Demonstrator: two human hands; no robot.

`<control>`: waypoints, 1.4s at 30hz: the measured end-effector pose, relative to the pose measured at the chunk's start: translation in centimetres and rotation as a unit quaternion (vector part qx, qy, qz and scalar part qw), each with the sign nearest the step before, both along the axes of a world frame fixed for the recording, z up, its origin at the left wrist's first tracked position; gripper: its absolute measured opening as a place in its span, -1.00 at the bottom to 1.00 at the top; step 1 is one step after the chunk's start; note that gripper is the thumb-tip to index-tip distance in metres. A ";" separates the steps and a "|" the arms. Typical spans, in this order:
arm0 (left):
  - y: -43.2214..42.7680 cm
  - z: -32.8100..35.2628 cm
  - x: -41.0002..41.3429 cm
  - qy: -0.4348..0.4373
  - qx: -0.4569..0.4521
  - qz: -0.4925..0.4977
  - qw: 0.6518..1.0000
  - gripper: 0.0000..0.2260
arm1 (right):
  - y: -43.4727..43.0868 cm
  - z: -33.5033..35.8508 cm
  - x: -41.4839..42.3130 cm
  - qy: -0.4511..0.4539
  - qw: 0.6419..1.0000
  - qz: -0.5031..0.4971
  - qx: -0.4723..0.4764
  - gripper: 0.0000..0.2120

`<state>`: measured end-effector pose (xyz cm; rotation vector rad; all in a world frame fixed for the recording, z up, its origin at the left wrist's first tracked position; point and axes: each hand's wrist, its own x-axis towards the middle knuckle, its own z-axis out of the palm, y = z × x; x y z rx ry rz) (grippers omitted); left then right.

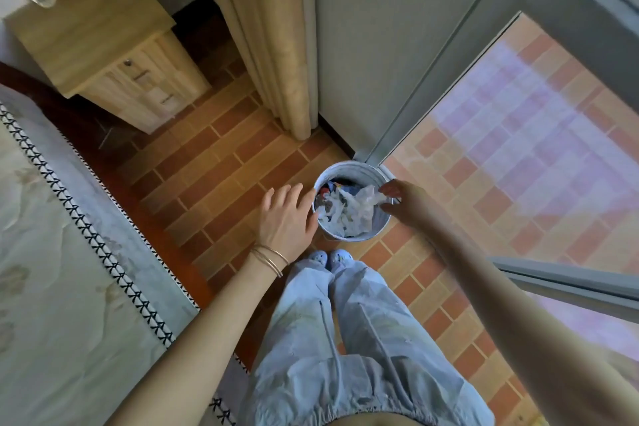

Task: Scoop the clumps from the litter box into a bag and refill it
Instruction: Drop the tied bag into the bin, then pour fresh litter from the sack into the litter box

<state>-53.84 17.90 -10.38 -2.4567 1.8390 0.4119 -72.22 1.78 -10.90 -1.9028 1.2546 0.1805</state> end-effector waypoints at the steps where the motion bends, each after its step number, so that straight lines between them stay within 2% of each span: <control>1: -0.2 0.0 0.2 0.003 0.002 -0.003 1.000 -0.55 | 0.1 0.1 -0.1 0.008 1.000 0.004 0.001 -0.68; 11: -2.1 2.1 1.2 0.014 -0.031 -0.058 0.998 -0.56 | 1.0 3.9 -0.3 0.058 0.989 0.110 -0.075 -0.57; 18: -3.6 5.1 1.7 0.005 -0.095 -0.140 0.986 -0.57 | 2.8 7.6 -2.2 0.057 0.964 0.122 -0.227 -0.54; 21: -4.4 6.2 1.7 0.001 -0.128 -0.186 0.974 -0.57 | 4.0 8.6 -3.5 0.030 0.949 0.089 -0.302 -0.56; 24: -5.6 6.9 1.3 0.008 -0.142 -0.240 0.960 -0.58 | 5.3 9.2 -4.9 0.028 0.944 0.043 -0.326 -0.53; 29: -7.1 6.9 -1.1 0.033 -0.171 -0.347 0.922 -0.60 | 8.4 8.6 -7.7 0.044 0.944 -0.057 -0.322 -0.48; 35: -7.4 6.0 -5.6 0.052 -0.129 -0.455 0.880 -0.58 | 14.0 7.5 -11.2 0.086 0.941 -0.151 -0.291 -0.47; 42: -7.4 5.6 -11.1 0.056 -0.130 -0.553 0.821 -0.58 | 20.0 7.9 -15.2 0.127 0.918 -0.250 -0.282 -0.48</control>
